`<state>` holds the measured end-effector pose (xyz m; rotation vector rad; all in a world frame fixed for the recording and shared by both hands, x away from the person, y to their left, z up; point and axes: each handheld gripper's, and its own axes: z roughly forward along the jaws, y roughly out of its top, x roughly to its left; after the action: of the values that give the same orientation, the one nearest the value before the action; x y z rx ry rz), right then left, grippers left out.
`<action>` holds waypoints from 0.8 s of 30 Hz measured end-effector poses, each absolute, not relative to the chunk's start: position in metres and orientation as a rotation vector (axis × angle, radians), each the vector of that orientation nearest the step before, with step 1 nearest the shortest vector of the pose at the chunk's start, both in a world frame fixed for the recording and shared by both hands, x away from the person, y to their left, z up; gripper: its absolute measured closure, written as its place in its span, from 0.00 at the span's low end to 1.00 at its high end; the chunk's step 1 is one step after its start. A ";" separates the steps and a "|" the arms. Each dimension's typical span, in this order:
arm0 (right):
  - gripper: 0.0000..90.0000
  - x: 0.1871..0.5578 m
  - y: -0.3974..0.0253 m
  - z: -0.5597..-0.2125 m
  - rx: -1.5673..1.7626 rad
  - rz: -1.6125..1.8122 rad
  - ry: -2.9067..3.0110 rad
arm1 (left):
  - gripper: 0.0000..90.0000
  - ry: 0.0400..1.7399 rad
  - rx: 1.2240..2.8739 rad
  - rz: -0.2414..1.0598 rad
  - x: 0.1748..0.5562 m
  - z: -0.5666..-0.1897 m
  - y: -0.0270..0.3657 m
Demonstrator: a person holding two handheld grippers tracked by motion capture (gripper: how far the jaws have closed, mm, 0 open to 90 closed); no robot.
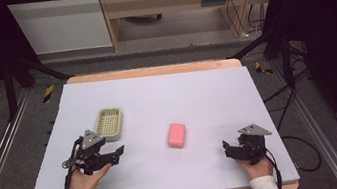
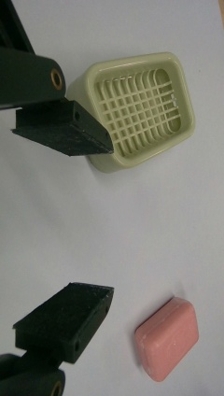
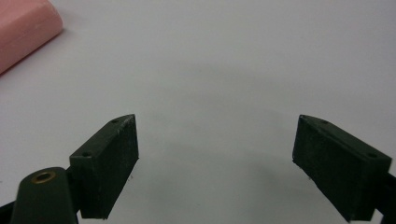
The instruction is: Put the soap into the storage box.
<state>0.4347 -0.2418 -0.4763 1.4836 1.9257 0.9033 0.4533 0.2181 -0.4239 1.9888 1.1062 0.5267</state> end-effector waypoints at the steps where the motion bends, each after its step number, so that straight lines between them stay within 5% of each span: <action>1: 0.16 0.435 -0.242 -0.476 1.485 0.901 1.926 | 0.28 1.106 1.990 0.525 0.454 -0.423 0.217; 24: 0.16 0.434 -0.241 -0.476 1.490 0.900 1.929 | 0.28 1.044 2.044 0.498 0.469 -0.411 0.171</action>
<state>0.4342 -0.2407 -0.4764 1.4901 1.9287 0.8998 0.4693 0.1707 -0.4113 2.0445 1.0437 0.4980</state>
